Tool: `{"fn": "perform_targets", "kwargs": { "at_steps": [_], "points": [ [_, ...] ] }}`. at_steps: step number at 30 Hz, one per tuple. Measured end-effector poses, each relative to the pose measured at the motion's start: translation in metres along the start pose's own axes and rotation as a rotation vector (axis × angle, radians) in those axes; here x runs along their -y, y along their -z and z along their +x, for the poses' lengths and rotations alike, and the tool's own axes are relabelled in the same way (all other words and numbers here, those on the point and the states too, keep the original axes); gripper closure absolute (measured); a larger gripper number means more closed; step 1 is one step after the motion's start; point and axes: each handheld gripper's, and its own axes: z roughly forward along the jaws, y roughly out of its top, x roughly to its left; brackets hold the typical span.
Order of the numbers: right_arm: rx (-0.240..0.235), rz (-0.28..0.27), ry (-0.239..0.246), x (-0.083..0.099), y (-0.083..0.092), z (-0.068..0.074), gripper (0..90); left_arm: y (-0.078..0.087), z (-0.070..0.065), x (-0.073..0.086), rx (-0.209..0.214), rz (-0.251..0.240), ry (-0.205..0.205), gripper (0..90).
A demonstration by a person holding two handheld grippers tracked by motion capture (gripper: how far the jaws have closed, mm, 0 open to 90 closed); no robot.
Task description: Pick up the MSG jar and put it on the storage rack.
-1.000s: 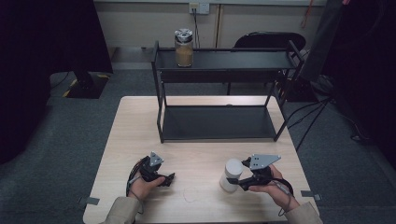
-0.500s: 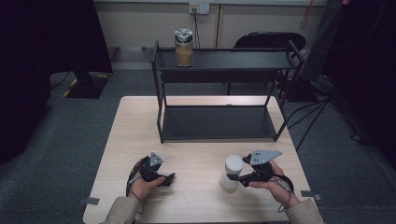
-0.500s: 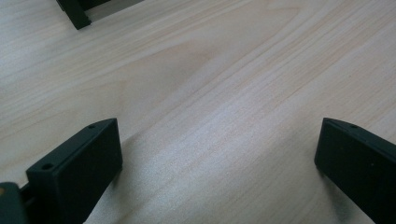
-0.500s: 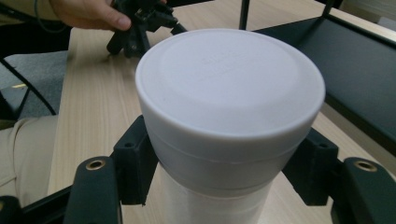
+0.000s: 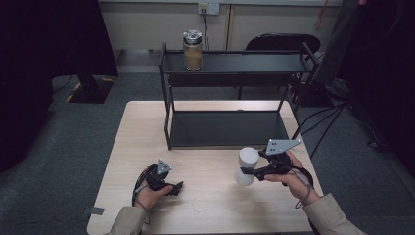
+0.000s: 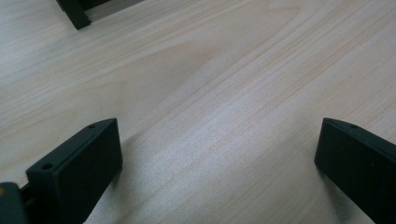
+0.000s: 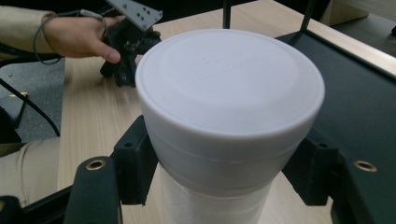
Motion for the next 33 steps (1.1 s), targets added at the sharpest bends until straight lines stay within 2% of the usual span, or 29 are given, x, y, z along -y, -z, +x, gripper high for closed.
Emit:
{"fn": "perform_targets", "kwargs": {
  "at_steps": [5, 11, 15, 18, 21, 27, 33],
  "points": [
    [0.006, -0.009, -0.011, -0.014, 0.006, -0.007, 35.1, 0.000, 0.000, 0.000, 0.000, 0.001, 0.000, 0.0],
    [0.026, 0.003, -0.005, -0.048, 0.014, -0.013, 35.1, 0.000, 0.000, 0.000, 0.000, 0.001, 0.000, 0.0],
    [0.029, -0.004, -0.020, -0.060, 0.017, -0.016, 35.1, 0.000, 0.000, 0.000, 0.000, 0.001, 0.000, 0.0],
    [0.041, -0.008, -0.018, -0.076, 0.020, -0.019, 35.2, 0.000, 0.000, 0.000, 0.000, 0.001, 0.000, 0.0],
    [0.049, -0.010, -0.014, -0.082, 0.022, -0.020, 35.2, 0.000, 0.000, 0.000, 0.000, 0.001, 0.000, 0.0],
    [0.081, -0.001, -0.017, -0.113, 0.031, -0.025, 35.2, 0.000, 0.000, 0.000, 0.000, 0.001, 0.001, 0.0],
    [0.100, -0.014, -0.042, -0.129, 0.037, -0.036, 35.2, 0.000, -0.001, 0.001, 0.000, -0.005, 0.009, 0.0]
  ]
}}
